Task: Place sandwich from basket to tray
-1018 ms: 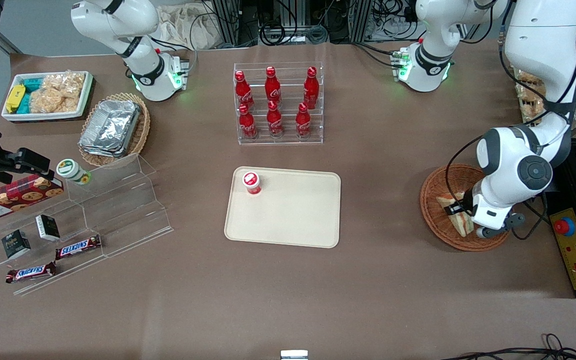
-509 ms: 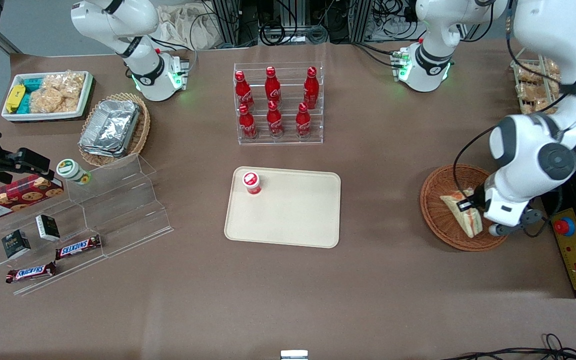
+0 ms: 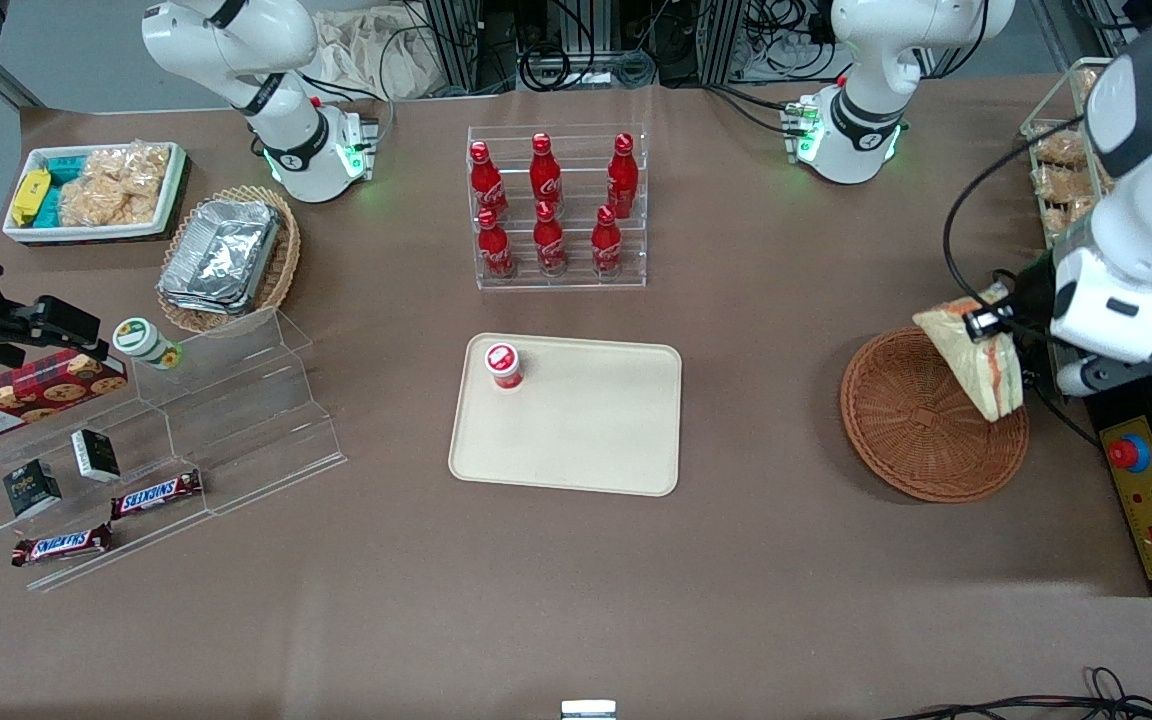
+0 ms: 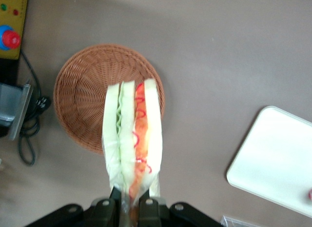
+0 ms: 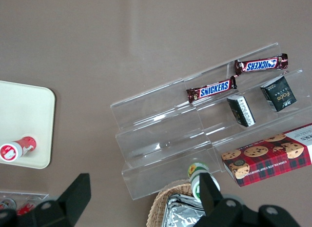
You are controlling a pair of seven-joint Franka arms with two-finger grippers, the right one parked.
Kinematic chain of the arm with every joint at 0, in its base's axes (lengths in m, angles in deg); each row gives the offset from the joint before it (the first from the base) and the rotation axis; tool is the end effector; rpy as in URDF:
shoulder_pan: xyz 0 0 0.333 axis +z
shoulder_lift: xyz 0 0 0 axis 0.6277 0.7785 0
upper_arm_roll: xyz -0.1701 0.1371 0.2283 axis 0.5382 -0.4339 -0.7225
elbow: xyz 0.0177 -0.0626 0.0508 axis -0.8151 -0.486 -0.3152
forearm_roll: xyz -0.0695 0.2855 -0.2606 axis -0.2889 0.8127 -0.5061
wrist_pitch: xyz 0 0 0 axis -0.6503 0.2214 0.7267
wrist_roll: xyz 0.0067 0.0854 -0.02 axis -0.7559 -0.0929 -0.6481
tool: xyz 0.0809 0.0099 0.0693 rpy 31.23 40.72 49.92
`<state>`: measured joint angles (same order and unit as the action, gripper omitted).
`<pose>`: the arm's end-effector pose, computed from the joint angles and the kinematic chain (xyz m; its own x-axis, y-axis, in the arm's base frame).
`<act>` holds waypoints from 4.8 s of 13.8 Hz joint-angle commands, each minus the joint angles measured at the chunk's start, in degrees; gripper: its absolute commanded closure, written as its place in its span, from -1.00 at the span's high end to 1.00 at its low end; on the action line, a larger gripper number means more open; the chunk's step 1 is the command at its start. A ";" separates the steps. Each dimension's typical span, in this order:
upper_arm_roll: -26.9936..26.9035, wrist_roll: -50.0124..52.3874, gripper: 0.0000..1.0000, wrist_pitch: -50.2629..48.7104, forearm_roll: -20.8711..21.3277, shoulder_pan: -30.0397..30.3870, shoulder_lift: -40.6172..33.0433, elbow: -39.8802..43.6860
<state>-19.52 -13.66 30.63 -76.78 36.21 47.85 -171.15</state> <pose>0.5711 -0.0971 0.5935 0.9537 0.3007 -0.0011 0.3005 -0.9533 -0.0305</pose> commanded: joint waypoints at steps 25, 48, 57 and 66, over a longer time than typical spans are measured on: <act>24.03 39.89 -0.71 26.10 22.17 -11.04 40.35 6.63; 24.48 40.47 1.00 9.78 15.54 1.60 16.21 6.81; -2.48 -3.58 1.00 -2.18 -0.14 -2.33 2.58 5.49; -13.84 -20.93 1.00 -2.01 -1.46 -3.83 -5.60 -2.78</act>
<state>-32.09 -33.55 28.27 -77.48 33.51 44.74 -171.42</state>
